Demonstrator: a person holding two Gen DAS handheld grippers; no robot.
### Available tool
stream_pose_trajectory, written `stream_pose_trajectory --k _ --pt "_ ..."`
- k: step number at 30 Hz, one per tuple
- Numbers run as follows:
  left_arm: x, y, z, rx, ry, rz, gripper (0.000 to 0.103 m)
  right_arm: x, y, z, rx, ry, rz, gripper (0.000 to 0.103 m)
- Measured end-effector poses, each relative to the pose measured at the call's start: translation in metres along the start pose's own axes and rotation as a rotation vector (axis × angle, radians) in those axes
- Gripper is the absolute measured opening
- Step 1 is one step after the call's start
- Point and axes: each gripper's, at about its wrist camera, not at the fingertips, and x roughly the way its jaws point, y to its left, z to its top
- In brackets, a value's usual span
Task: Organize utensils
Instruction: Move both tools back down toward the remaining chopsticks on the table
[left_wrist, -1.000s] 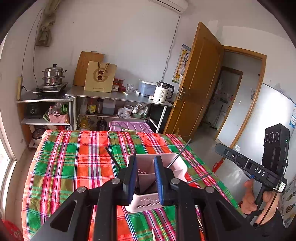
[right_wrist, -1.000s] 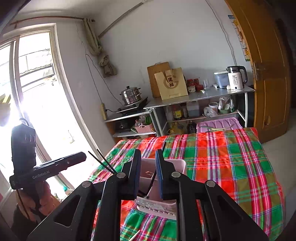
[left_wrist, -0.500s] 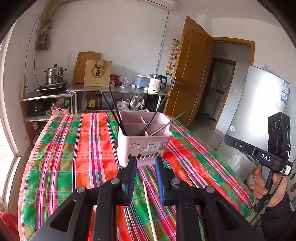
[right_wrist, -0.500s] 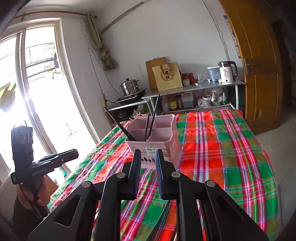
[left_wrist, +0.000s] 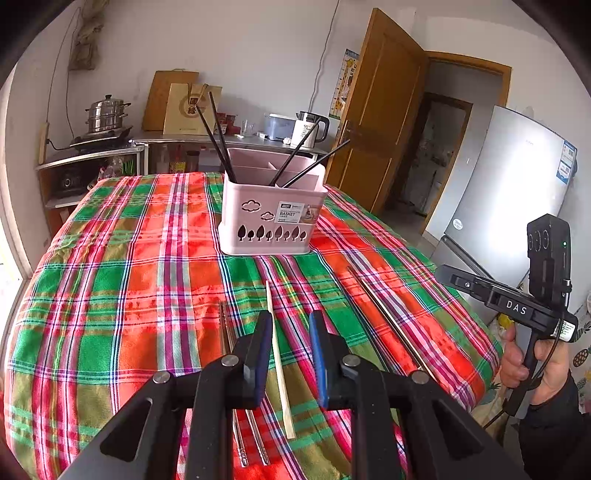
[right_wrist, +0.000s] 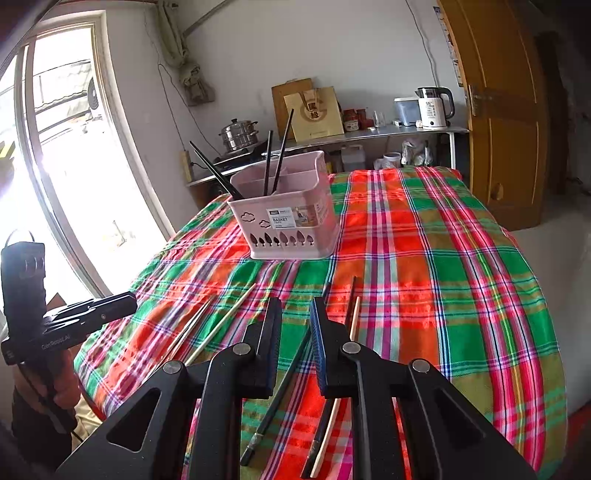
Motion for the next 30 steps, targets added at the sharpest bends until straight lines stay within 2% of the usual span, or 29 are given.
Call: stream_pose_trajectory --k 11,15,23,30 --pt "0.027 -0.005 -0.004 0.006 0.07 0.004 0.02 0.017 -0.012 -0.008 0.022 0.041 -0.003 0.016" --pt "0.041 -0.005 -0.003 0.021 0.101 0.022 0.02 0.027 -0.018 -0.008 0.027 0.066 -0.03 0.016" --pt "0.089 0.003 0.007 0.044 0.196 0.076 0.02 0.069 -0.037 -0.011 0.019 0.18 -0.13 0.016" --pt "0.12 0.009 0.006 0.044 0.258 0.095 0.02 0.088 -0.046 -0.017 0.031 0.24 -0.144 0.016"
